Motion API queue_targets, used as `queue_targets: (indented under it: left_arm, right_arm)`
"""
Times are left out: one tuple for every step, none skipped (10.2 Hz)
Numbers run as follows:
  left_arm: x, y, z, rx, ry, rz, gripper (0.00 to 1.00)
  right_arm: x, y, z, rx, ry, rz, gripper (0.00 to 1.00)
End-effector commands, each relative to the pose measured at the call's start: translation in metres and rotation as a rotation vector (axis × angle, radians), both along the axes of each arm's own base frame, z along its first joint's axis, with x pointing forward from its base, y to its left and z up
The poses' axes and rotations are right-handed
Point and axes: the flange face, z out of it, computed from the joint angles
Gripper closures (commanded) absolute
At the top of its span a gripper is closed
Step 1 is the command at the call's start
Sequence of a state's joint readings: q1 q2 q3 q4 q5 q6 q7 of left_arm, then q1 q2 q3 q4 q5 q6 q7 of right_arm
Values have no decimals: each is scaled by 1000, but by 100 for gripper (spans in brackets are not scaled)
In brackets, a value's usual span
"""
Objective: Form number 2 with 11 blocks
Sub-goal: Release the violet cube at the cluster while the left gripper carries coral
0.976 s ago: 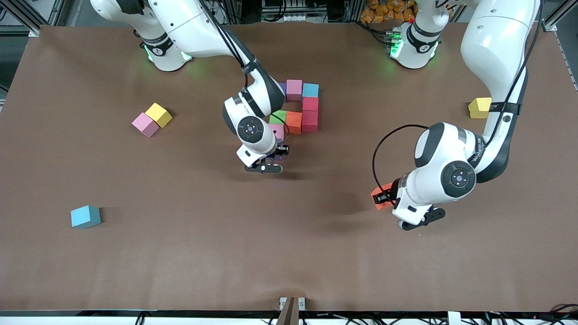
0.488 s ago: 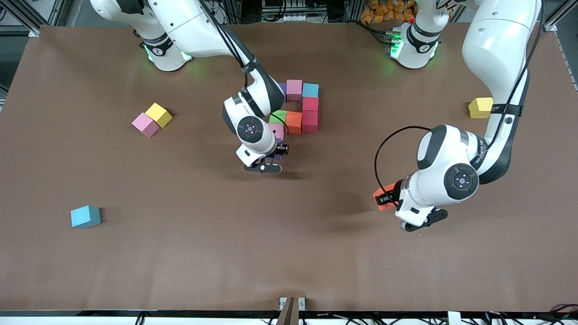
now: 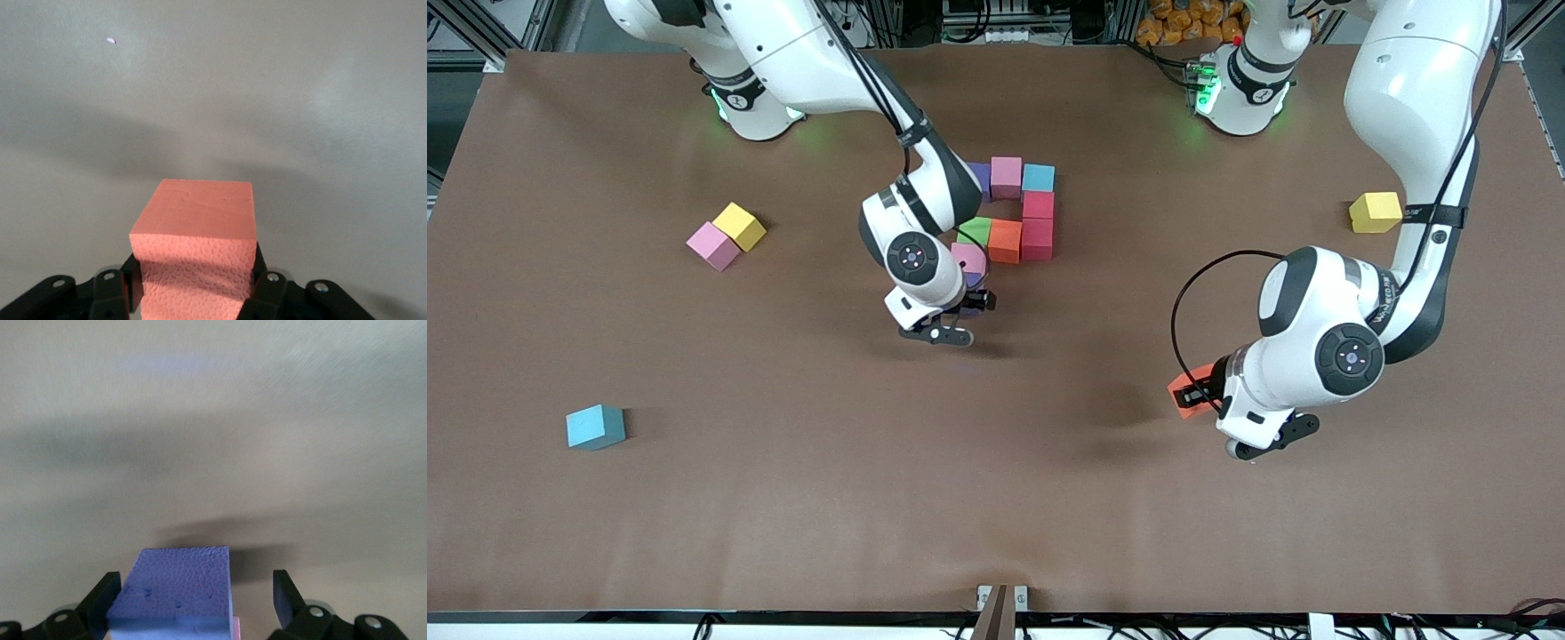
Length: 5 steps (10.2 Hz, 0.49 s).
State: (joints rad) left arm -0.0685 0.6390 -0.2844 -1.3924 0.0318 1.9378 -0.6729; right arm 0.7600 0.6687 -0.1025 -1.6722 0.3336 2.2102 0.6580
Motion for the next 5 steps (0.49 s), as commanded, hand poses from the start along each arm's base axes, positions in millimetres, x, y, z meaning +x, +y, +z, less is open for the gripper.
queue_targets:
  left_arm:
    - [-9,-9,27,-22,12,74,100]
    - [-14,-20,30,-26,18,95,100]
    - [-21,-37,31,-34,35,138,100]
    - [-27,-55,28,-32,52,187,100]
    - [-32,-70,26,-20,62,250,100]
  right_arm:
    - [39,-40,59,41,24,-92,0]
    - [55,-65,75,50,19,-112,0]
    - [77,-110,87,70,10,-79,0]
    - [99,-161,93,104,-4,33,0]
    - [116,-213,95,128,-10,119,0]
